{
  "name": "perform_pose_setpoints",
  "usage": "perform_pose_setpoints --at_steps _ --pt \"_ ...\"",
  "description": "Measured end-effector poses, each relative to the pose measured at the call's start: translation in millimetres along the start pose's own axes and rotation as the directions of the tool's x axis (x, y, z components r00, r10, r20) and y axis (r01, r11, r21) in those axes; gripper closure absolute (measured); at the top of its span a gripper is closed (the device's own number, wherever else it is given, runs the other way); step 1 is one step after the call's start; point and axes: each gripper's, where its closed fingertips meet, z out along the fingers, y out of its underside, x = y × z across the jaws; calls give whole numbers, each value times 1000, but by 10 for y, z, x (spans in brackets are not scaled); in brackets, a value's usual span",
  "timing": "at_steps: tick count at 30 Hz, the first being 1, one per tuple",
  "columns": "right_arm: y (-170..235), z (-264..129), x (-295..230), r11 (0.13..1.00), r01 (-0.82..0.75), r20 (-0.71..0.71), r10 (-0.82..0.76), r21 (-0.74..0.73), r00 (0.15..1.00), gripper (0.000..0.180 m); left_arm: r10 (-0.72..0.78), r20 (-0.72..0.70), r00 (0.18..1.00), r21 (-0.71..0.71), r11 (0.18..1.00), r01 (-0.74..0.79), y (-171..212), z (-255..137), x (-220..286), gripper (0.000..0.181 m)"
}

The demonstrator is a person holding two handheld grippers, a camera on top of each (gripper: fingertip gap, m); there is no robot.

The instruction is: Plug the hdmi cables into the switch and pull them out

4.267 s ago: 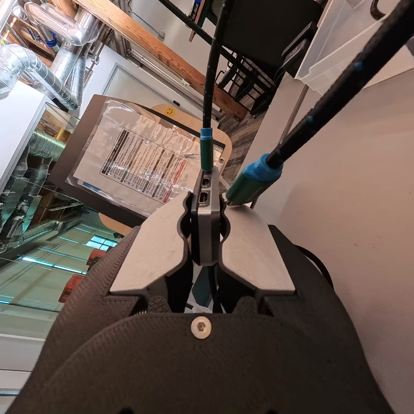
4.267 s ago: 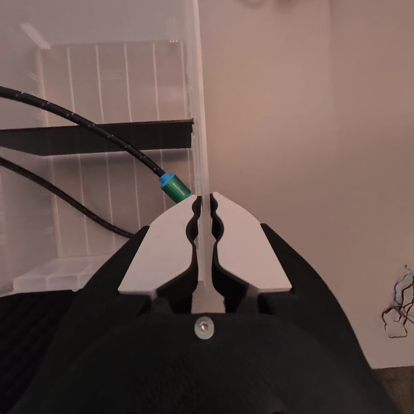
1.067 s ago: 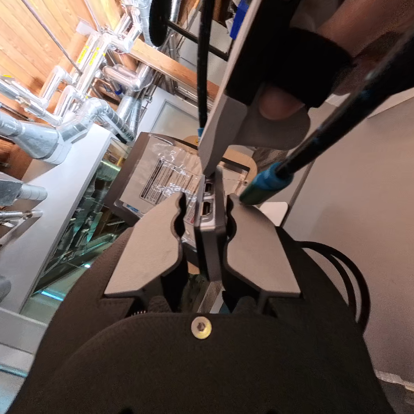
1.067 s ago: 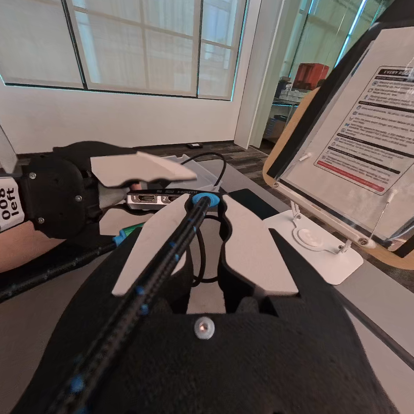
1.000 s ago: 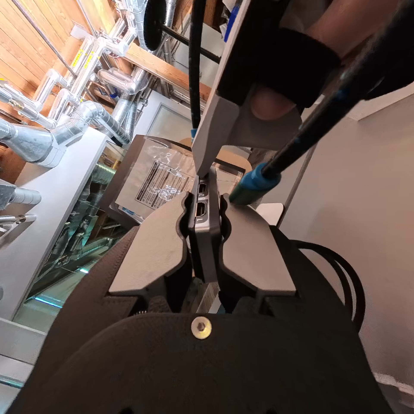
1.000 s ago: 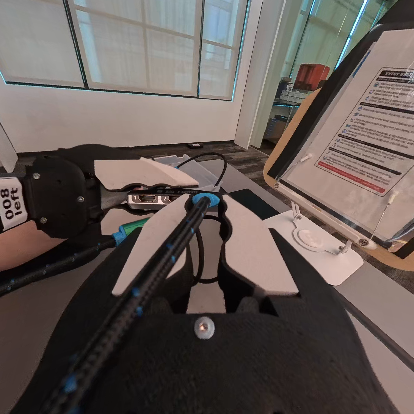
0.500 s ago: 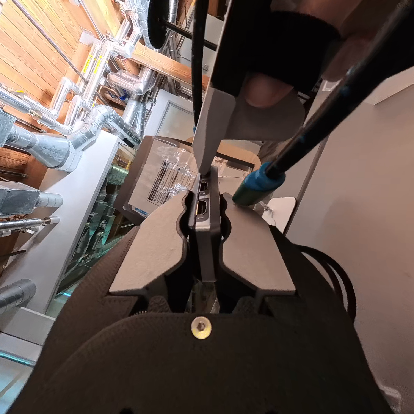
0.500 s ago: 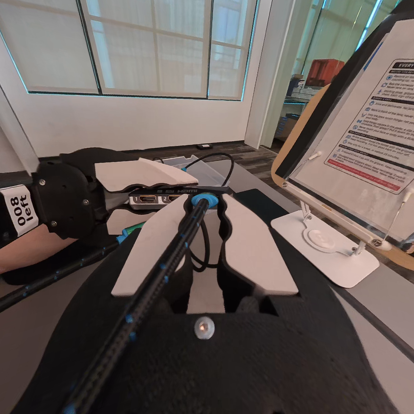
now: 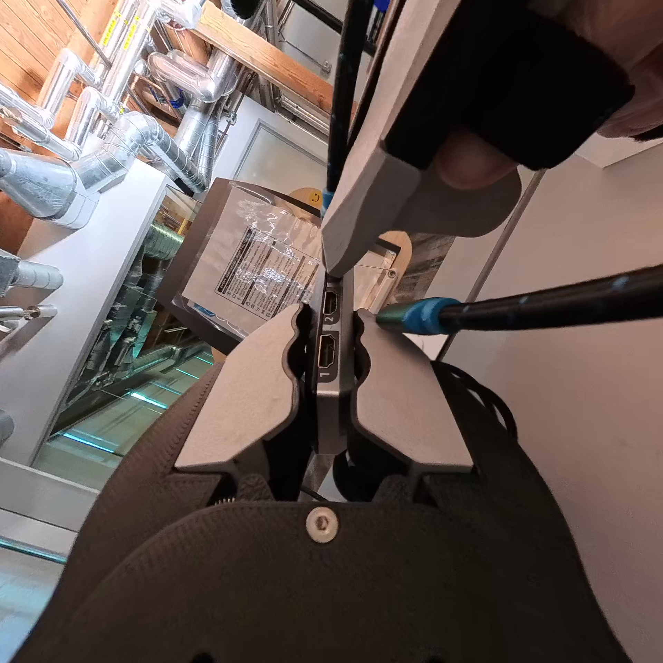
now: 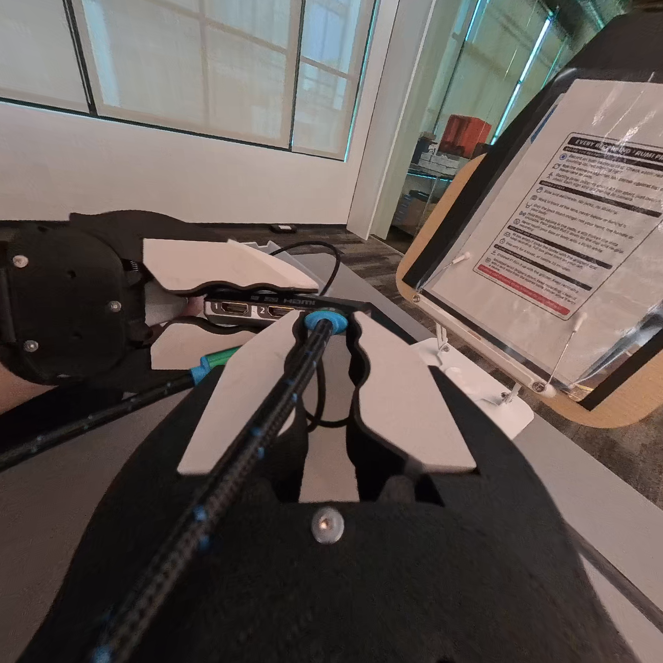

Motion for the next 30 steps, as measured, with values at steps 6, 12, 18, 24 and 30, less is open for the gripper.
perform_pose_setpoints --at_steps 6,12,18,24,30 --pt "-64 -23 -26 997 72 -49 -71 17 996 159 -71 -33 997 21 997 72 -44 -29 -7 159" --pt "-109 -44 -63 984 178 -82 -176 19 981 158 -40 41 998 45 998 38 -33 -11 -12 148" --pt "-17 -2 -61 990 139 -31 -140 -31 990 157 48 67 997 19 999 -49 39 -2 -8 159" --pt "-46 -17 -49 994 105 -66 -105 -5 992 158 97 87 991 -21 995 -96 30 -7 -30 159" --pt "-88 -28 -52 975 223 -189 -221 -9 957 159 44 69 997 -21 999 -43 39 -2 -57 158"
